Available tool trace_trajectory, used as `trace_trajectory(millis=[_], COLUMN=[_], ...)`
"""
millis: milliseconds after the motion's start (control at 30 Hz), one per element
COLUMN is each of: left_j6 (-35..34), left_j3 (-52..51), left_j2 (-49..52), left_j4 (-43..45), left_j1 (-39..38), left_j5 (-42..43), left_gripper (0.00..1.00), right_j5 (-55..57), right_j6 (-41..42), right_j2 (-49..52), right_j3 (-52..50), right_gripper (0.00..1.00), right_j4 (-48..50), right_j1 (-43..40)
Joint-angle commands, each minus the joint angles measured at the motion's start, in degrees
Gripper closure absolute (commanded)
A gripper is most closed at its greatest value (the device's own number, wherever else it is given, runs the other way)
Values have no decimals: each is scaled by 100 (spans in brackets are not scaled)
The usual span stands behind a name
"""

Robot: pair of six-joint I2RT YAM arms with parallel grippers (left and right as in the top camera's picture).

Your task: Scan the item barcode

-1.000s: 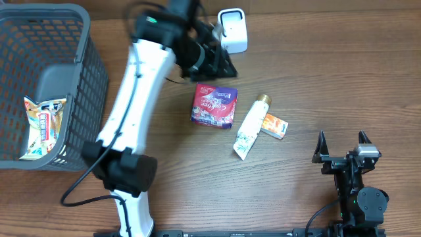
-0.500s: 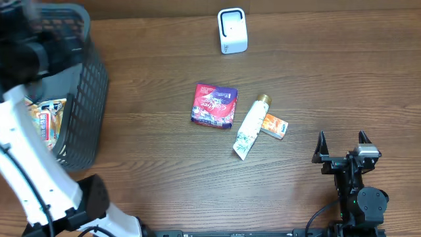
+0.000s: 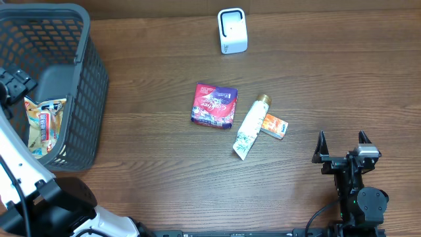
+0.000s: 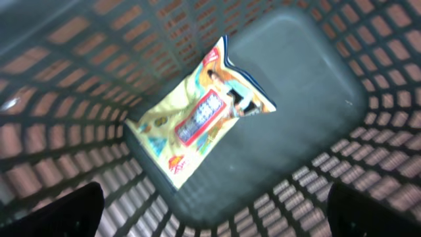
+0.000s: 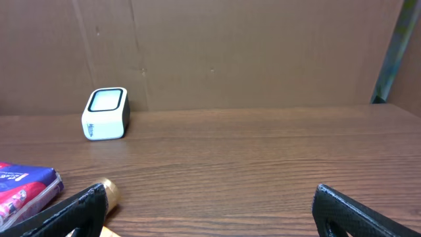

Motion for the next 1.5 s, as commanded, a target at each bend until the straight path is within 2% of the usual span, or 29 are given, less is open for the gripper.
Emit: trace_trajectory(millis=[0,67,333,533,700,833,1200,1267,1433,1467], left_j6=[107,275,422,850,1176,1174,1147,1150,1097,975], left_j3=[-968,-1453,-2957,-3873,-4441,-4557,-4559,-4559,-4465,-4356], left_j2=[0,0,81,87,87,109,680,713,693,691], left_j4=[914,1449,2653,3497,4133,4236,4079,4063,3971,3847], left_j1=[-13,-13,-24,-24,-13,2,295,297,297,297], left_j5=[-111,-107,-105,-116,-402,-584,-350,-367,-363,-365], left_gripper=[0,0,6,19,22,27,25,33,96,96], right_j5=[33,33,33,33,33,33,33,33,33,33], right_j6=[-26,-26,-26,-26,-26,-26,-26,-26,-26,-26], right_j2=[-57,-57,-57,-57,-57,-57,-57,-57,-57,-57], right_j3=[-59,-59,-59,-59,-59,-59,-59,-59,-59,-59], right_gripper=[0,0,0,0,0,0,0,0,0,0], right_j4=[37,37,37,37,37,37,37,37,37,37], right_j1=[28,28,28,28,28,28,28,28,28,28])
